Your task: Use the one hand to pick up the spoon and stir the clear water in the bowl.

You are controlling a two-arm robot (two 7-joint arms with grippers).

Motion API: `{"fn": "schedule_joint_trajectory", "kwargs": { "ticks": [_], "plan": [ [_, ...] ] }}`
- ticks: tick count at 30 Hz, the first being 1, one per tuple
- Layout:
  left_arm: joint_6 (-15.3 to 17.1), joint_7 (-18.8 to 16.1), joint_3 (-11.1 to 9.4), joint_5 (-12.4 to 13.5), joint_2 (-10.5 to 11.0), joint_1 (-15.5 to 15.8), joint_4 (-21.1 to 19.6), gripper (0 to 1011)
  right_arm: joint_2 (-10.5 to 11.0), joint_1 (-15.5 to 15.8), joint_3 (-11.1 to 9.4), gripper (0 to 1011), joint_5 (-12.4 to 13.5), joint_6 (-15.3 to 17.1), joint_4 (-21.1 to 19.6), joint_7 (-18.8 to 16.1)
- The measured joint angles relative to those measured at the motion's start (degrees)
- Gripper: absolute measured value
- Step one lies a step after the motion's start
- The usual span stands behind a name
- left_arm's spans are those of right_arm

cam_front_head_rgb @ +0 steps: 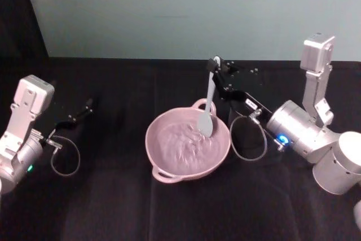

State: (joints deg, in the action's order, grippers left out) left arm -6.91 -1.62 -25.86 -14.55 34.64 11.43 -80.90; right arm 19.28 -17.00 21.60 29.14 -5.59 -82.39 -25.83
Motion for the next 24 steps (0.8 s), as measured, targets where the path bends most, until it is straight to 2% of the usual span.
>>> {"fn": "schedule_joint_trajectory", "kwargs": {
  "ticks": [6, 11, 17, 24],
  "plan": [
    [0.0, 0.0, 0.0, 0.0, 0.0, 0.0, 0.0, 1011, 1.14, 1.64, -0.13, 110, -0.64, 0.94, -2.61, 0.07],
    [0.0, 0.0, -0.01, 0.0, 0.0, 0.0, 0.0, 1011, 1.78, 2.79, 0.75, 109, -1.21, 1.94, -4.64, -0.25],
    [0.0, 0.0, 0.0, 0.0, 0.0, 0.0, 0.0, 1011, 1.65, 3.56, 2.98, 109, -1.62, 3.02, -6.67, -1.43],
    [0.0, 0.0, 0.0, 0.01, 0.0, 0.0, 0.0, 1011, -0.08, 2.82, 5.84, 110, -1.58, 3.18, -6.42, -3.02]
  ]
}}
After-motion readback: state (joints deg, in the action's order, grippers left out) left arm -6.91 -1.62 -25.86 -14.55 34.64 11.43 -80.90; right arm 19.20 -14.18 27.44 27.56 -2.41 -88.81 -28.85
